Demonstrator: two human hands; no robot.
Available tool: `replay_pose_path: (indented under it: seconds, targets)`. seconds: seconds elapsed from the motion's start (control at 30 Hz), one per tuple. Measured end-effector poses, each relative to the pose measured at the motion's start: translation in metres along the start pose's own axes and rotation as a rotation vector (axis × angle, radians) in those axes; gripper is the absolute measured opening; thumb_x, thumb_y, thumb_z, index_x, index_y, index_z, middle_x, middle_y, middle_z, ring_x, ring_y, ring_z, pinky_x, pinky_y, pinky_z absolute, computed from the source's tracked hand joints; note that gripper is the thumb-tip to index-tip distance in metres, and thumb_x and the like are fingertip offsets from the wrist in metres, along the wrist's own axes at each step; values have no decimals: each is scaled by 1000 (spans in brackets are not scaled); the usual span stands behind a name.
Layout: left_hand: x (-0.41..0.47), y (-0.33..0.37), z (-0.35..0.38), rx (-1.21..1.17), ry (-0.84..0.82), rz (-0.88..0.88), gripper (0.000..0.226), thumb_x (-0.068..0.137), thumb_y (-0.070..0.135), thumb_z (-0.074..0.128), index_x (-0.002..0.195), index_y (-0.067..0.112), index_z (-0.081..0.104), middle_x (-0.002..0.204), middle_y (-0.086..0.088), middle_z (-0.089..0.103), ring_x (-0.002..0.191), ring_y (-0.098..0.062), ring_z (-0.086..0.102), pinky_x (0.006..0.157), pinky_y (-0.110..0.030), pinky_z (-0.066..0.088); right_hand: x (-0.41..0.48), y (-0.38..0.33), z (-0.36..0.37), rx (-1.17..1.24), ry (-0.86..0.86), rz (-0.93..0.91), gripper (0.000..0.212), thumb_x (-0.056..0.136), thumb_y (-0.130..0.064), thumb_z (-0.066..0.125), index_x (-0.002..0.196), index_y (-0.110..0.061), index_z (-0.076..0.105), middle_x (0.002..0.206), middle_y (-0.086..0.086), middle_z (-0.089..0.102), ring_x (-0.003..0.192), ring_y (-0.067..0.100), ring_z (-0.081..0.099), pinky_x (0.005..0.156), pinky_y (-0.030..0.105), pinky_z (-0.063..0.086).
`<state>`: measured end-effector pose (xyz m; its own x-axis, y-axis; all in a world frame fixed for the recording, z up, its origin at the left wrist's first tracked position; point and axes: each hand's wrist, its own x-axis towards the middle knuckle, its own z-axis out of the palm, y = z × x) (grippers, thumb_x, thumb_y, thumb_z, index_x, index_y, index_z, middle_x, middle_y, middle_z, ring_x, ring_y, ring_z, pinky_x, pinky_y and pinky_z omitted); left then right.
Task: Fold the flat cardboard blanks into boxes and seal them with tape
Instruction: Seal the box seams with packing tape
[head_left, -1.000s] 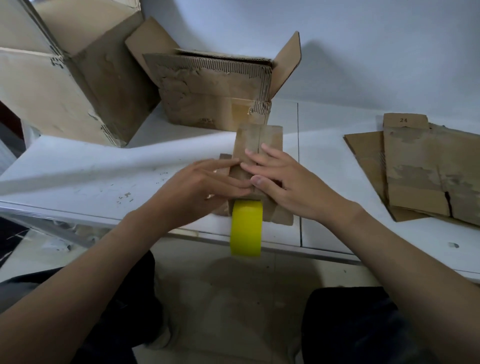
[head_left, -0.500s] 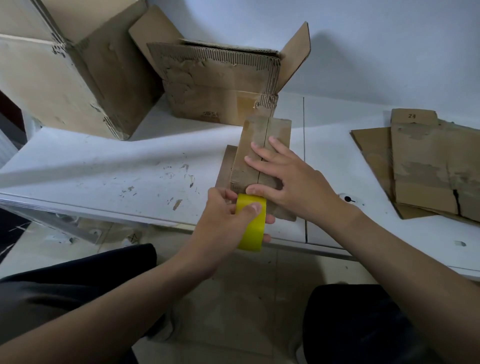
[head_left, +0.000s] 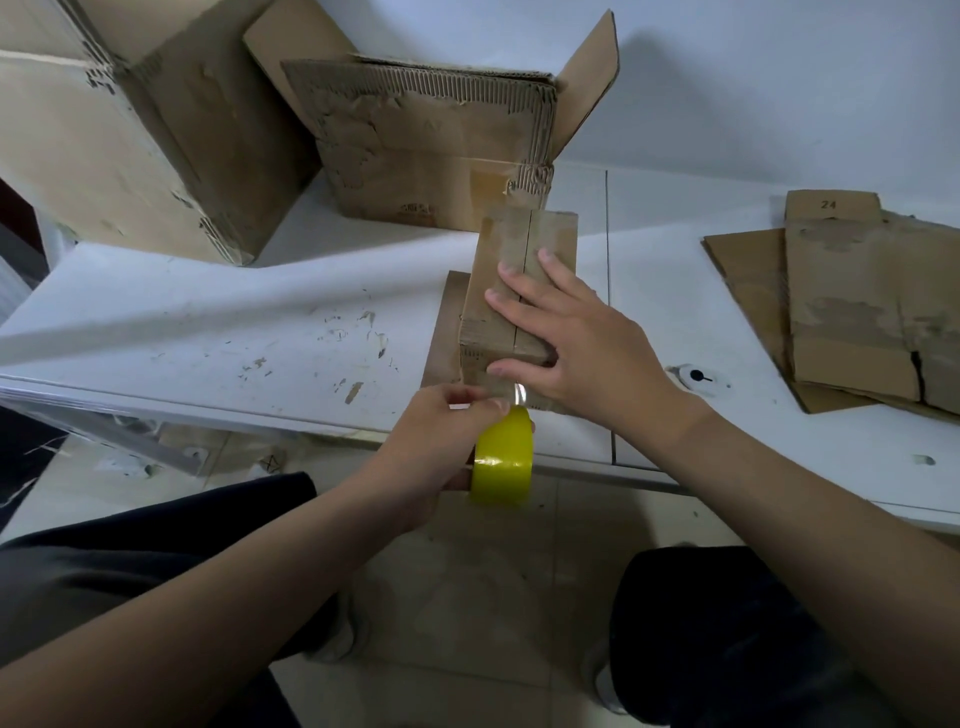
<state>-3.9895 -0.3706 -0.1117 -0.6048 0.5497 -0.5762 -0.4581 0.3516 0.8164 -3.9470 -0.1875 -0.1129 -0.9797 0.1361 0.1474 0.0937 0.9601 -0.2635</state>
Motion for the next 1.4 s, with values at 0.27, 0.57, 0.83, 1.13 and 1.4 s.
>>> replay_pose_path:
  seconds: [0.27, 0.57, 0.83, 1.13, 1.4]
  targets:
    - [-3, 0, 2, -2, -119, -118, 28, 102, 28, 58, 125, 12, 60, 97, -3, 79, 92, -24, 73, 67, -36, 60, -1, -1, -5, 61, -27, 33, 72, 84, -72, 51, 151, -48, 36, 162, -28, 21, 155, 6, 2, 101, 51, 49]
    - [1, -1, 1, 45, -54, 30, 34, 94, 25, 71, 126, 16, 63, 119, -10, 64, 96, -29, 72, 72, -40, 63, 2, 1, -3, 28, -16, 33, 80, 84, -65, 61, 155, -45, 28, 165, -25, 14, 155, 10, 0, 102, 55, 48]
    - [7, 2, -1, 23, -24, 30, 26, 100, 28, 59, 124, 18, 62, 115, -9, 66, 95, -29, 73, 69, -35, 61, 6, 0, -5, 6, -25, 61, 81, 86, -58, 65, 156, -45, 26, 165, -24, 14, 156, 12, -1, 102, 55, 48]
    - [15, 8, -6, 94, -16, 37, 29, 100, 33, 60, 121, 14, 65, 107, -11, 67, 75, -24, 71, 60, -30, 56, 7, -11, 6, -41, 90, 124, 84, 80, -72, 63, 153, -43, 33, 164, -19, 25, 156, 23, 5, 105, 59, 46]
    - [15, 15, -8, 146, -52, -23, 33, 97, 32, 65, 122, 11, 63, 101, -10, 67, 66, -22, 73, 59, -31, 57, 6, -8, 3, -18, 54, 126, 85, 78, -71, 66, 153, -47, 33, 164, -23, 22, 156, 19, 1, 104, 56, 47]
